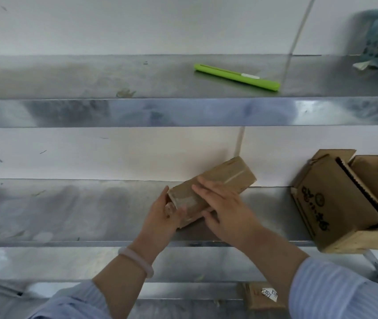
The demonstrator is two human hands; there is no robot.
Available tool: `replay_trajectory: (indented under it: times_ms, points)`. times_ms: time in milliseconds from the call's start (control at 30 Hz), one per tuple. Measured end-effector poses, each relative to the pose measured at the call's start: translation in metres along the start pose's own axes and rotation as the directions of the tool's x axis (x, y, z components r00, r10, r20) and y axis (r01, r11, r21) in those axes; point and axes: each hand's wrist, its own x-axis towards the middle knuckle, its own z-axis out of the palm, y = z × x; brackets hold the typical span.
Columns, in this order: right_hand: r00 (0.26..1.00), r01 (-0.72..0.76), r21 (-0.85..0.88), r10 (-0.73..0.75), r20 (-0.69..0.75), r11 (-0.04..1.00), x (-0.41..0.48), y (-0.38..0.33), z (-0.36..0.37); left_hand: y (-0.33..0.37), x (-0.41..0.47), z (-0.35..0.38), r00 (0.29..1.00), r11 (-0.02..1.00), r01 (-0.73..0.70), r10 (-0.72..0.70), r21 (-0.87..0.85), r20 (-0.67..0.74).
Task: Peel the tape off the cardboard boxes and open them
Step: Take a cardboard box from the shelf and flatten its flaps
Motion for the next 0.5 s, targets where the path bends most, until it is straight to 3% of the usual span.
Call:
replay_trajectory:
  times_ms: [100,233,400,500]
  points:
    - [0.995,-0.101,-0.152,0.103,0.01,0.983,0.006,0.02,-0.013,-0.005,0.011,-0.006,0.999,0.999,0.04,-0.04,0.002,-0.017]
    - [0.943,-0.237,-0.325,0.298,0.151,0.916,0.01,0.04,-0.027,-0.007,0.024,-0.018,0.992,0.992,0.125,-0.125,0.033,0.008]
    - [0.965,-0.226,-0.376,0.259,0.038,0.899,0.018,0.028,-0.03,-0.003,0.044,-0.031,0.984,0.982,0.176,-0.177,0.072,0.006]
    - [0.973,-0.173,-0.39,0.218,0.073,0.904,0.028,0.022,-0.033,-0.003,0.054,-0.037,0.979,0.98,0.187,-0.192,0.073,0.074]
